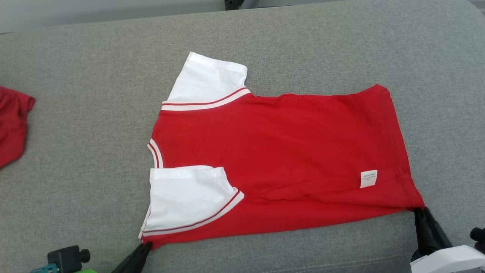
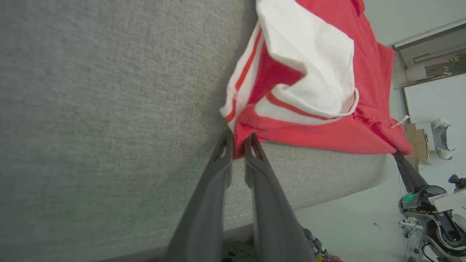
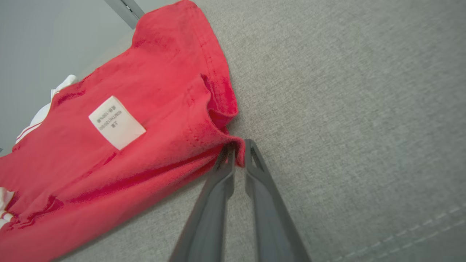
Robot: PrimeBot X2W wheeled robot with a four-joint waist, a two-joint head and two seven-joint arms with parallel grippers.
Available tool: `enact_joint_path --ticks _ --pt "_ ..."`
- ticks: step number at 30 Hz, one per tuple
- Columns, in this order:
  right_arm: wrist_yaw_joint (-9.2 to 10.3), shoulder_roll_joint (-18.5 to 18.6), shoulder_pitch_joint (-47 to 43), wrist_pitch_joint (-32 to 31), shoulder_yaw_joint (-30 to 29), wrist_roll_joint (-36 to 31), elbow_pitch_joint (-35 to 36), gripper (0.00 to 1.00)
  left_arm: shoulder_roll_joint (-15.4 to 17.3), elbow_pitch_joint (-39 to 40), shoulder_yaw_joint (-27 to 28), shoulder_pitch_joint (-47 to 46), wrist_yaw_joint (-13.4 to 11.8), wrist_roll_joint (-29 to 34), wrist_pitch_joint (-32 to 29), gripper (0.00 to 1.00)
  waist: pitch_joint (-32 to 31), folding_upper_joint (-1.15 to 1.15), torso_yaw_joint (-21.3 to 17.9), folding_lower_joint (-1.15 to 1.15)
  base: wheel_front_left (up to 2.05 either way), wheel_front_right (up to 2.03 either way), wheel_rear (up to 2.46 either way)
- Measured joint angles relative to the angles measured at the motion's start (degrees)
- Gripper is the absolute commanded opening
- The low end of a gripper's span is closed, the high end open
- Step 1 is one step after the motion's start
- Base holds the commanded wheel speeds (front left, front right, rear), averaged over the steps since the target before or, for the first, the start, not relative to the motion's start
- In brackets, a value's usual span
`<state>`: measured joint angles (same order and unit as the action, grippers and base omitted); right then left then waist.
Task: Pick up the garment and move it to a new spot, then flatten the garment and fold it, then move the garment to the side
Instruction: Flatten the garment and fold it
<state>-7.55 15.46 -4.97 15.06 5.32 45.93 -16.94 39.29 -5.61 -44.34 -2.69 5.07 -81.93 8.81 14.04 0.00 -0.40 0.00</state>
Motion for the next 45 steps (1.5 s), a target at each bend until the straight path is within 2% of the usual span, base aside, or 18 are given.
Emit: enact_joint_path --ticks 1,5,11,16,22,25,31,38,45 --pt "0.01 0.0 -0.2 0.0 -0.8 -0.2 0.7 1.00 0.3 0.3 0.3 0.0 -0.6 0.1 0.3 1.00 -0.1 0.00 0.0 0.00 0.00 0.00 0.00" --pt "0.04 -0.1 -1.8 0.0 -4.1 -3.3 7.5 1.00 3.0 3.9 3.7 0.3 -3.0 -0.1 2.6 1.00 -0.8 0.00 -0.1 0.00 0.00 0.00 0.00" --pt "0.05 -2.1 -1.7 0.0 -6.0 -7.7 13.2 1.00 7.3 9.8 9.4 -1.5 -4.6 -0.2 4.1 1.00 -1.0 0.00 -0.8 0.00 0.00 0.00 0.00" --pt "0.05 -4.0 1.3 0.0 -3.7 -12.7 14.7 1.00 10.8 12.5 11.4 -10.2 -6.1 1.6 -0.4 1.00 -0.3 0.00 -1.8 0.00 0.00 0.00 0.00" --pt "0.05 -6.8 5.7 0.0 -1.0 -18.2 14.8 1.00 10.5 8.9 11.3 -23.9 -5.7 2.4 -10.1 1.00 1.8 0.00 -3.5 0.00 0.00 0.00 0.00" --pt "0.05 -8.0 7.2 0.0 -0.2 -19.5 14.9 1.00 8.9 5.4 10.2 -31.4 -5.0 1.5 -16.5 1.00 3.4 0.00 -4.3 0.00 0.00 0.00 0.00" --pt "0.05 -9.9 9.1 0.0 1.0 -21.6 15.5 1.00 8.2 -2.5 6.9 -45.4 -3.3 2.9 -29.8 1.00 6.8 0.00 -6.5 0.00 0.00 0.00 0.00" --pt "0.05 -11.2 10.1 0.0 2.1 -22.4 16.1 1.00 7.8 -12.4 2.0 -55.0 -1.5 9.1 -38.2 1.00 10.0 0.00 -9.9 0.00 0.00 0.00 0.00" --pt "0.05 -11.9 11.2 0.0 3.1 -22.9 17.1 1.00 5.5 -18.4 -0.3 -60.3 -0.2 12.4 -40.6 1.00 12.9 0.00 -12.8 0.01 0.00 0.00 0.00"
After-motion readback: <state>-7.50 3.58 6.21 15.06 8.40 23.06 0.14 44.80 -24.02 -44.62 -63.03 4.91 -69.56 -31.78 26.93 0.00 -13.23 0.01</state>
